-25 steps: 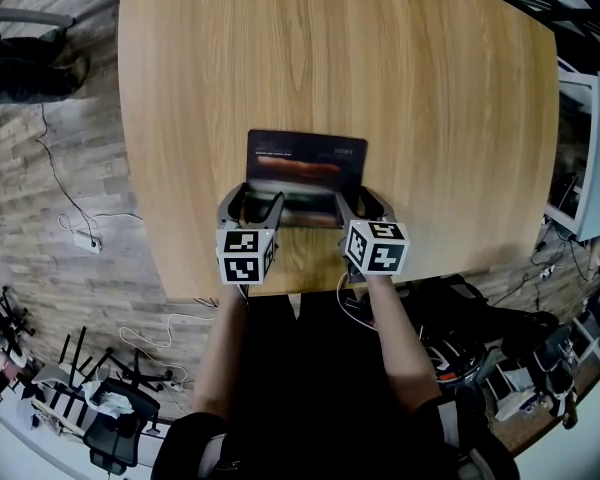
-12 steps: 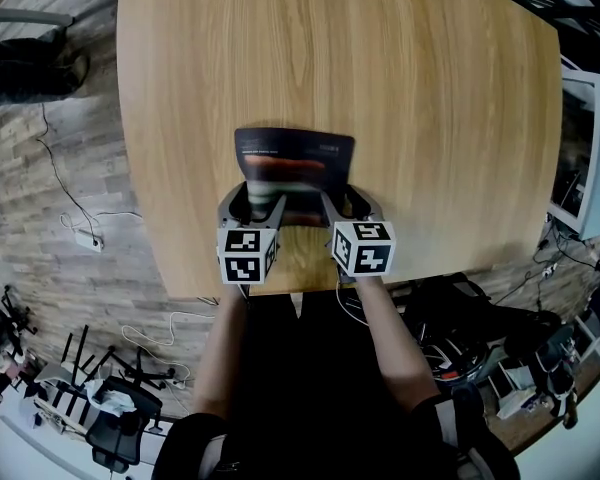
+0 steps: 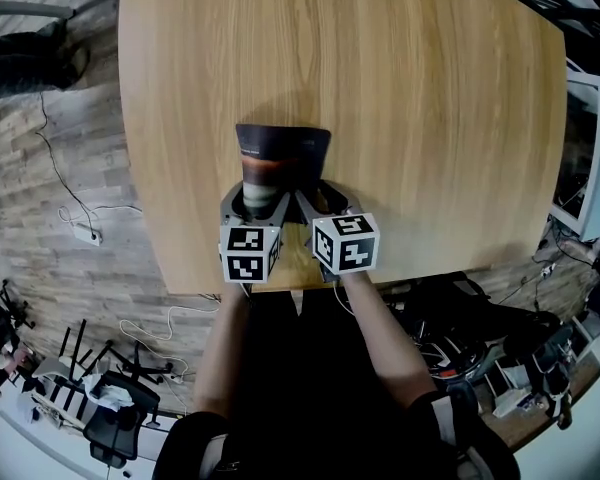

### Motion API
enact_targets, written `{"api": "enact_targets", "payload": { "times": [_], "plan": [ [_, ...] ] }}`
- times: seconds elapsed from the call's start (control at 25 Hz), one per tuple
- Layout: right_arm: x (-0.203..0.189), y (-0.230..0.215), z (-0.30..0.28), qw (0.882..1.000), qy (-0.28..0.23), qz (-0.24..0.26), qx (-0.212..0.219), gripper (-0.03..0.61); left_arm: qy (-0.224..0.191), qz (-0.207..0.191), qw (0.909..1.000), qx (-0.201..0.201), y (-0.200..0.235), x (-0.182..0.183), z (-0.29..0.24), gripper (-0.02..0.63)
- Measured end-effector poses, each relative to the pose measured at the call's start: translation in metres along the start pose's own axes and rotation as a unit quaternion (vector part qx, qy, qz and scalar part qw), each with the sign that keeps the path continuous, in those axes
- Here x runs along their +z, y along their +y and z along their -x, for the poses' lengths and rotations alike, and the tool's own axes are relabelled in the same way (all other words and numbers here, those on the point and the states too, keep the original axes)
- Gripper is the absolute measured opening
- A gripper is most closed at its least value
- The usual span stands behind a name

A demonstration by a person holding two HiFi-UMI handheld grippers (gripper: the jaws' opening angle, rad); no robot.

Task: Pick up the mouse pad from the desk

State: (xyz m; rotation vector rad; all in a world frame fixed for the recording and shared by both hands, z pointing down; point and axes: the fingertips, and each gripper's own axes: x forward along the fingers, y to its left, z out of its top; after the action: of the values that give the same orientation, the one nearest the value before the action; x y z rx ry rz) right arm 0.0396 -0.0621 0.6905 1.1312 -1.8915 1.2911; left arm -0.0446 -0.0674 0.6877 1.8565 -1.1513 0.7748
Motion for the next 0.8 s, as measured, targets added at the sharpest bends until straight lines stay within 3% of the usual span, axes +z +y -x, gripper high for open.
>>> {"api": "enact_targets", "payload": {
  "times": [0.6,0.8],
  "plan": [
    [0.002,0.003,-0.003,1.0,-0.001,-0.006,0.014,0.198,-0.009,0.018,0.9998,0.001,0.009,0.001,0.002,0.25],
    [0.009,0.006,0.003,1.0,-0.014,-0.002,0.015,0.198,-0.023,0.04,0.9989,-0.004,0.014,0.003,0.01,0.178]
  ]
}}
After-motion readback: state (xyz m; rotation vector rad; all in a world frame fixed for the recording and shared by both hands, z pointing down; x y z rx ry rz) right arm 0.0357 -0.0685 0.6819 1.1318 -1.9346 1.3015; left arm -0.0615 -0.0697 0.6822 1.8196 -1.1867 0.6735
